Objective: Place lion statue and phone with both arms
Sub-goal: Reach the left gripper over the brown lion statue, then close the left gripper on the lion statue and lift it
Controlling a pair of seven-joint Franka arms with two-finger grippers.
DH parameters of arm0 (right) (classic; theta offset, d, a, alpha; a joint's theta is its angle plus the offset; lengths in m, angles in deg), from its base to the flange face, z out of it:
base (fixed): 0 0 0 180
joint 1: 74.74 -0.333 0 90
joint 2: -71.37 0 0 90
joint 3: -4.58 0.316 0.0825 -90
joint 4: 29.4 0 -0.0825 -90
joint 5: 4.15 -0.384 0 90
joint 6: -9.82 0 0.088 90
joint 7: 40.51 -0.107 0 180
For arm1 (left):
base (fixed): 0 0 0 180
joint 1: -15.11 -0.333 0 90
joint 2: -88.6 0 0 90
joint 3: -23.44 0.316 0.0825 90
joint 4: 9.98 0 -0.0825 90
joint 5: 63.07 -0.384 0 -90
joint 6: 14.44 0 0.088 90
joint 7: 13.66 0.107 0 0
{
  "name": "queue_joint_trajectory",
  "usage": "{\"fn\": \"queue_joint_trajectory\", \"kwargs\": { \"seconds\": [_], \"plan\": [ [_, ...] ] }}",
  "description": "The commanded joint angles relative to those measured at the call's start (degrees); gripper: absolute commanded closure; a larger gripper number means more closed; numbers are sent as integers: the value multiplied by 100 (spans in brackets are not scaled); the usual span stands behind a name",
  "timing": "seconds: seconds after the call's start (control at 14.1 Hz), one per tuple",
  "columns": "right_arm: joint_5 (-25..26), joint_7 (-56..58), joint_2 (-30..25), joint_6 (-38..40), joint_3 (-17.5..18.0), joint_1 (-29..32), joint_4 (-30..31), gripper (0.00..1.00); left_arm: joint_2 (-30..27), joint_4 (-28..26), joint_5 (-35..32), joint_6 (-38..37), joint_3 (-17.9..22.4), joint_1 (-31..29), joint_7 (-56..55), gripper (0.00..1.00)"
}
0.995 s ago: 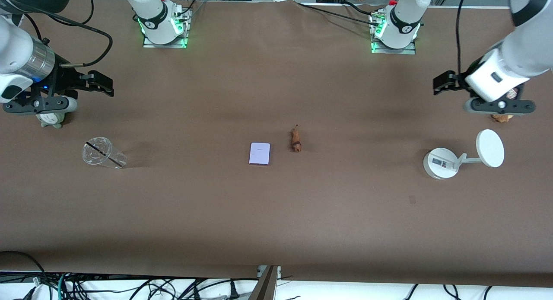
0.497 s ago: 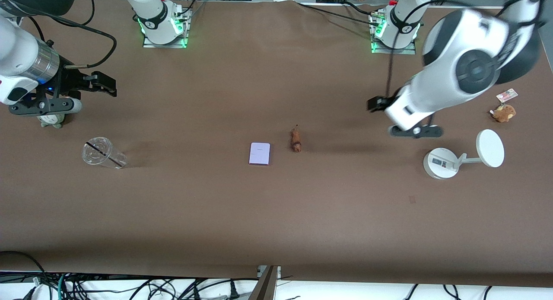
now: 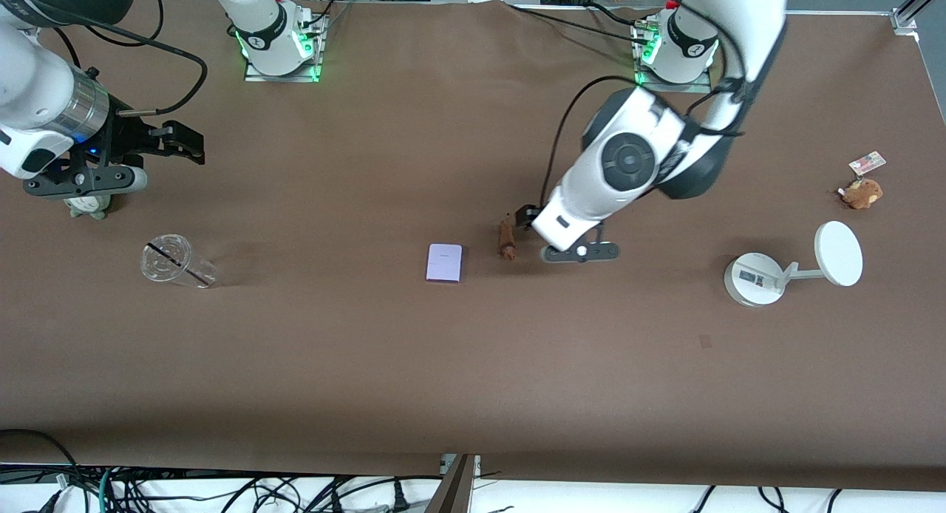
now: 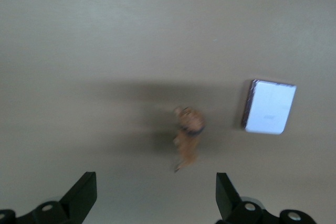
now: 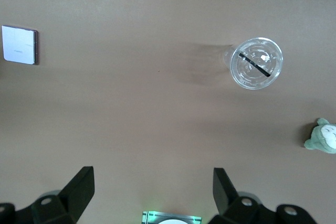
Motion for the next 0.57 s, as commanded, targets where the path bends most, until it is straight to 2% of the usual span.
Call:
{"fn": "queue_joint_trajectory", "kwargs": {
  "seconds": [0.0, 0.21, 0.43, 0.5],
  "plan": [
    [-12, -47, 52, 115, 6, -19, -138, 0, 485, 55, -63, 603, 107, 404, -246, 0],
    [-12, -39, 43, 115, 6, -19, -121, 0, 1004, 55, -915, 1141, 90, 616, -615, 0],
    [-12, -30, 51, 115, 6, -19, -121, 0, 1128, 73, -1021, 1212, 107, 731, -739, 2],
    [-12, -30, 43, 115, 6, -19, -121, 0, 1155, 64, -1196, 1229, 107, 740, -731, 26]
  ]
}}
